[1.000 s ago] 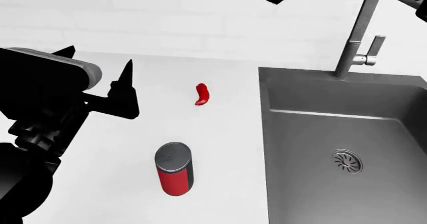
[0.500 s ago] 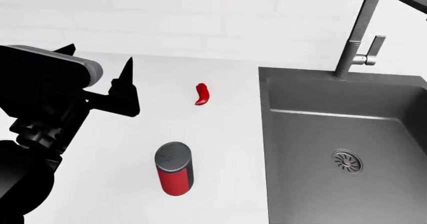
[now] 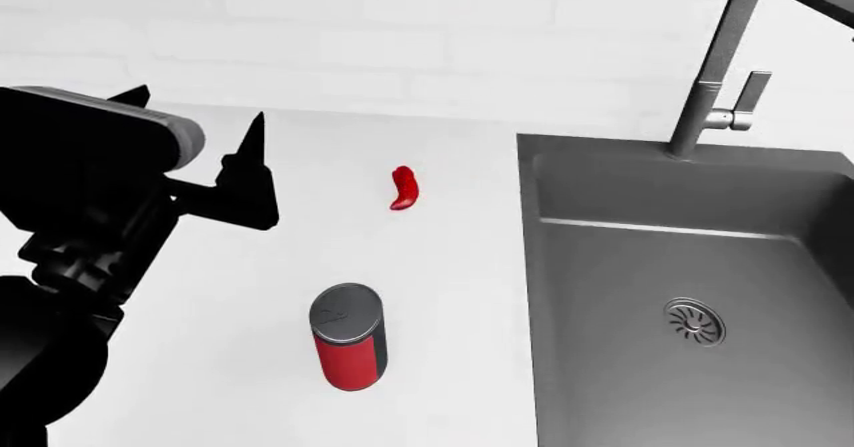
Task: Pick the cans from the counter and place them in their designated side in the cabinet.
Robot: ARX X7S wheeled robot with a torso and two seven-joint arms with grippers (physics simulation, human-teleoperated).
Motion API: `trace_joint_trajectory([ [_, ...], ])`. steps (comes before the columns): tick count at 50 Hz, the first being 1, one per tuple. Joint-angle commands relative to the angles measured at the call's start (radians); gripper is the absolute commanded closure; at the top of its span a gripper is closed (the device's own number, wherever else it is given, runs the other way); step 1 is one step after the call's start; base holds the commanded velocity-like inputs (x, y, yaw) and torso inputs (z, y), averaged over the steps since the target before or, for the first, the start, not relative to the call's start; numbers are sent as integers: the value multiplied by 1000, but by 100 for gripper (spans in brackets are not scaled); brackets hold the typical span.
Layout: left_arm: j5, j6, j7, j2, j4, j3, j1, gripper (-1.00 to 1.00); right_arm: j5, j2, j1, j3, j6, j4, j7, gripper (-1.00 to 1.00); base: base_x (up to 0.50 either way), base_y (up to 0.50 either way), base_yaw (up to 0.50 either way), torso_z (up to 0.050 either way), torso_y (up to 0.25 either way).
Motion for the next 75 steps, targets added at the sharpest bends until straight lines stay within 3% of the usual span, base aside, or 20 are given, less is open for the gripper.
trace_joint_trajectory([
  [1, -8, -9, -7, -4, -1, 5, -12, -100, -123, -45, 84, -56, -52, 241, -40, 100, 0, 0, 0, 0, 0],
  [11, -4, 5, -7, -10, -9, 15, -5, -100, -196, -149, 167, -84, -158, 606, -165, 100, 0, 0, 0, 0, 1],
  [24, 4, 31, -6, -16, -23, 19, 12, -100, -536, -279, 171, 234, -181, 837, -391, 100, 0, 0, 0, 0, 0],
  [36, 18, 66, 2, -23, -45, 31, 31, -100, -807, -313, 171, 463, -141, 916, -394, 100, 0, 0, 0, 0, 1],
  [57, 15, 72, -6, -28, -51, 38, 36, -100, -883, -315, 171, 506, -146, 1005, -393, 100, 0, 0, 0, 0, 0],
  [58, 14, 70, -7, -28, -51, 38, 34, -100, -884, -315, 171, 505, -147, 1006, -394, -100, 0, 0, 0, 0, 0],
  [75, -8, 49, -19, -31, -39, 30, 20, -100, -908, -313, 171, 491, -141, 981, -425, -100, -1, 0, 0, 0, -1],
])
